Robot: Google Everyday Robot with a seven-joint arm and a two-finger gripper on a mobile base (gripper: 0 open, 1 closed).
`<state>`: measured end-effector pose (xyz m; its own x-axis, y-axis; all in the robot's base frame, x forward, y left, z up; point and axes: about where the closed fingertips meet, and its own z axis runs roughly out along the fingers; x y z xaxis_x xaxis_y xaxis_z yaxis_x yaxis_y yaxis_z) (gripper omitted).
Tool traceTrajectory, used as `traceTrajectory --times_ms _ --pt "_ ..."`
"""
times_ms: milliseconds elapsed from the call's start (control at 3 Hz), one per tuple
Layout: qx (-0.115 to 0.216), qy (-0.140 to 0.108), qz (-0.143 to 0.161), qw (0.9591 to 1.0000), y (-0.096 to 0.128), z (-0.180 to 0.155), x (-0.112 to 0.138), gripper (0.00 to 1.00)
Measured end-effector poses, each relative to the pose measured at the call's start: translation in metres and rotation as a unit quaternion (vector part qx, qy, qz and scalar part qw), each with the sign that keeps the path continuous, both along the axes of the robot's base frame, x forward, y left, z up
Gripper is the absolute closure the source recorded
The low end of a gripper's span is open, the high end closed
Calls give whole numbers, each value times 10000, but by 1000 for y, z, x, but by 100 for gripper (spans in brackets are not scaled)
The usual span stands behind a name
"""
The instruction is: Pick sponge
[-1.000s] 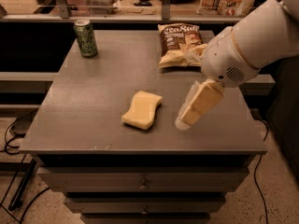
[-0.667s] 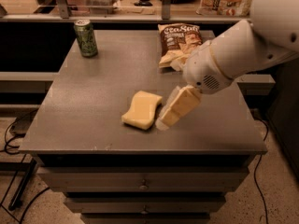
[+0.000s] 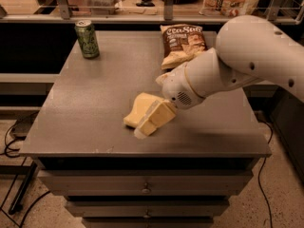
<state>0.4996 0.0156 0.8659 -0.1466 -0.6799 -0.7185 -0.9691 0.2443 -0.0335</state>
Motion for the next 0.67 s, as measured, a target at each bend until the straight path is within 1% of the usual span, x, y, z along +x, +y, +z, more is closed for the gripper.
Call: traceTrajectory --times_ms 333,667 --pt "-75 60 -136 9999 14 -23 -1 0" --pt "-206 145 -241 9994 20 -43 -3 21"
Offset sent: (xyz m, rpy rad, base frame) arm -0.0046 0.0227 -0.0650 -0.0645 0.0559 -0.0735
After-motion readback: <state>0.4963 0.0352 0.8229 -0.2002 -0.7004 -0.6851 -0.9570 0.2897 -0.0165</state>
